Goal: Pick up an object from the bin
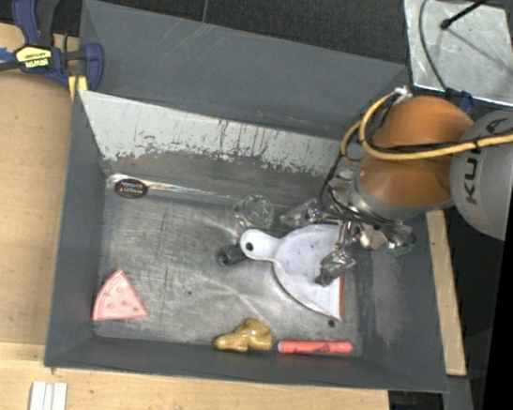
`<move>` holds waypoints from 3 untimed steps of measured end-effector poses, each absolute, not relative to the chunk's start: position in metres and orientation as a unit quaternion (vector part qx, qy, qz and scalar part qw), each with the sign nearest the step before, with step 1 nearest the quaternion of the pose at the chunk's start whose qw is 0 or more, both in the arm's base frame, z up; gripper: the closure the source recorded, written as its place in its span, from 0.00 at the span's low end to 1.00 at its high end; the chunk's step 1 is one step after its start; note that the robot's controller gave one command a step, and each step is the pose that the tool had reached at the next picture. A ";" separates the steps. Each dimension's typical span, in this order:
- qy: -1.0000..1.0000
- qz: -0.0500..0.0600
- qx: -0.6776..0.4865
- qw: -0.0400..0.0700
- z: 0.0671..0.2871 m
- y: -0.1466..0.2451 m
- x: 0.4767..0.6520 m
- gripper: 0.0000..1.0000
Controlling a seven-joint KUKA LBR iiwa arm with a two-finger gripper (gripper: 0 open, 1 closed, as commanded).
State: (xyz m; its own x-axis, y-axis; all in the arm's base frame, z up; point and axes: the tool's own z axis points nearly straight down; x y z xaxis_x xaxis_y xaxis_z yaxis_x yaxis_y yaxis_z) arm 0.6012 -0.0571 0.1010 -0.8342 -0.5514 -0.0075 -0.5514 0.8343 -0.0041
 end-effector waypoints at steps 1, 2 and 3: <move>0.961 -0.002 -0.275 -0.001 0.076 -0.069 0.606 0.00; 0.952 -0.002 -0.307 0.003 0.078 -0.020 0.591 0.00; 0.936 0.000 -0.352 0.013 0.079 0.001 0.595 1.00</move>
Offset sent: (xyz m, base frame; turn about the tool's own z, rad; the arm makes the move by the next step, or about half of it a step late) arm -0.0211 0.0557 -0.0263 -0.0743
